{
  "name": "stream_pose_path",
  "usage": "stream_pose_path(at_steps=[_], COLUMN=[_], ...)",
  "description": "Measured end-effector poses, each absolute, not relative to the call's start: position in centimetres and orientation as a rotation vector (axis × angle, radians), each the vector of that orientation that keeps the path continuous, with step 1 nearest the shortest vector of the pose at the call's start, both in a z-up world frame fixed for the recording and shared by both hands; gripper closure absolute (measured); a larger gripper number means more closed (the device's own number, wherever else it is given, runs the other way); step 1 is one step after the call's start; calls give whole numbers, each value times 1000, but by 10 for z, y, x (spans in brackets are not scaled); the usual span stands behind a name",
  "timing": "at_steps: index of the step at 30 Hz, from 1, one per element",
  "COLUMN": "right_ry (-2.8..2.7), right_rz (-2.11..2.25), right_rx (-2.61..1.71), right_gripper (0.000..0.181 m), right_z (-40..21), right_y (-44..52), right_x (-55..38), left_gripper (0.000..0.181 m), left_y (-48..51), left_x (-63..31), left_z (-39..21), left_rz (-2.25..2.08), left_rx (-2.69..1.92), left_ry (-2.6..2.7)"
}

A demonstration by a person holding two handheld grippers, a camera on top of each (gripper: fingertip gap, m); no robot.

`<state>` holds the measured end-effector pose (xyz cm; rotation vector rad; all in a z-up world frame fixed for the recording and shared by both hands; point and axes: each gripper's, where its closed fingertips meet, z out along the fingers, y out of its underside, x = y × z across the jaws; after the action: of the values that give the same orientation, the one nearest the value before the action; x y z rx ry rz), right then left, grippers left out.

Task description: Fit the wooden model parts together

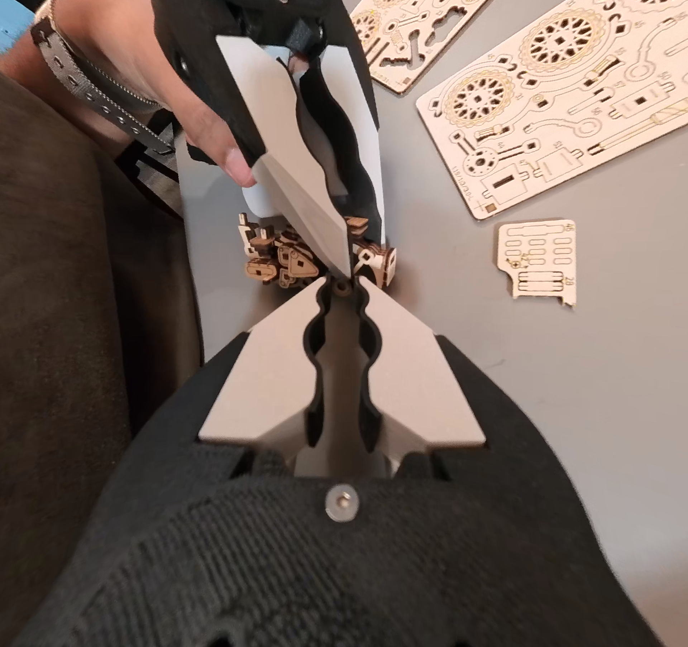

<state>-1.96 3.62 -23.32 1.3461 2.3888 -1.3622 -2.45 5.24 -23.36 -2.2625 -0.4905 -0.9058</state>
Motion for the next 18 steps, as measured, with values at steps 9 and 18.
stream_pose_path(at_steps=[9,18], right_ry=[2314,2180], right_rz=[-1403,-1640], right_rx=[1351,1468], right_gripper=[171,170], right_z=[-231,-210], right_y=[46,70], right_x=[-19,-39], left_gripper=[166,167], left_y=[54,54], left_x=[-34,-49], left_z=[-224,-215], left_rz=[-960,-953], left_rx=[-2125,-2007], left_ry=[-561,-578])
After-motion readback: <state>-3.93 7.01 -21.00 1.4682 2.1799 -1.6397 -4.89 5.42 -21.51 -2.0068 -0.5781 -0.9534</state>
